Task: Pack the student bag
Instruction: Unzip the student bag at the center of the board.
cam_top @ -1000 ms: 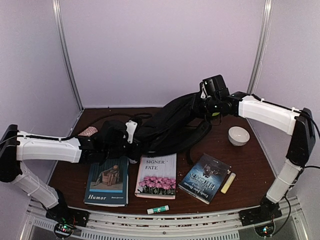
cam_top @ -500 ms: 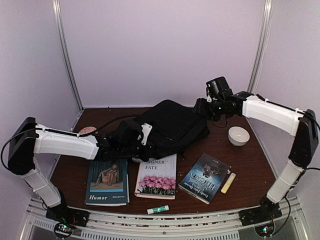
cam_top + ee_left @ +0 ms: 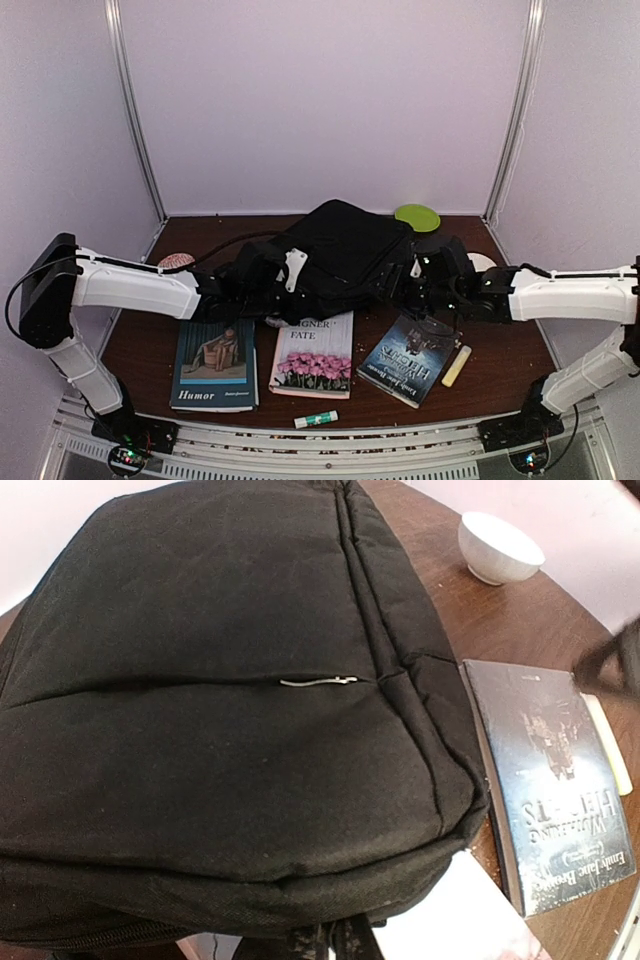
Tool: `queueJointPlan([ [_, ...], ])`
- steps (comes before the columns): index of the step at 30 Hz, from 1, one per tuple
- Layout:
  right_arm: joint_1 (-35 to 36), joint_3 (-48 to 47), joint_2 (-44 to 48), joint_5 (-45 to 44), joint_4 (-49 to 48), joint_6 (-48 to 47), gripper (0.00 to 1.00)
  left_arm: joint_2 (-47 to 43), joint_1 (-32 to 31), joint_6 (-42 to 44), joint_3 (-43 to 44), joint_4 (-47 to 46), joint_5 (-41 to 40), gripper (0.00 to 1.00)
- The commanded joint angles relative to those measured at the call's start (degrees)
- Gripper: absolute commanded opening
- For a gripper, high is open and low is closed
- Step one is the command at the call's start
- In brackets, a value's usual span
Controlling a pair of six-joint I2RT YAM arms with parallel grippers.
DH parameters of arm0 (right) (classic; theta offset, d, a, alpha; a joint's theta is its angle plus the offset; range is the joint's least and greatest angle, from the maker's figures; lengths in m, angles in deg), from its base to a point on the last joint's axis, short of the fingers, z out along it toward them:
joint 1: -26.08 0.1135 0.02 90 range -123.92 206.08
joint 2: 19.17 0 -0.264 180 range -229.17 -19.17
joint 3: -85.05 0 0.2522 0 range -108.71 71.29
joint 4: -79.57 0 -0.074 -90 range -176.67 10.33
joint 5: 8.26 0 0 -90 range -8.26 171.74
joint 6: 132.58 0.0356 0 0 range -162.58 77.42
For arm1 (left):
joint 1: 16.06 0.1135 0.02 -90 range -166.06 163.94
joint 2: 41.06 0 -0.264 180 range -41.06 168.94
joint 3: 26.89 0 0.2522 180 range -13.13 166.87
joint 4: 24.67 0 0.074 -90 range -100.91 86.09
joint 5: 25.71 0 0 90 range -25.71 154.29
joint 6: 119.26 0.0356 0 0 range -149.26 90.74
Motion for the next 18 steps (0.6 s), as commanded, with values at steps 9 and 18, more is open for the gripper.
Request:
queueJointPlan([
  [9,3.63,-0.44,-12.04,6.92,-21.71,20.37,0.63,-1.58,-0.1,0.21,-0.82,-5.81,3.04,0.0],
  [18,3.59,-2.11,-15.21,6.67,-22.45,22.14,0.5,-2.08,-0.19,0.71,-1.71,-5.36,2.34,0.0],
])
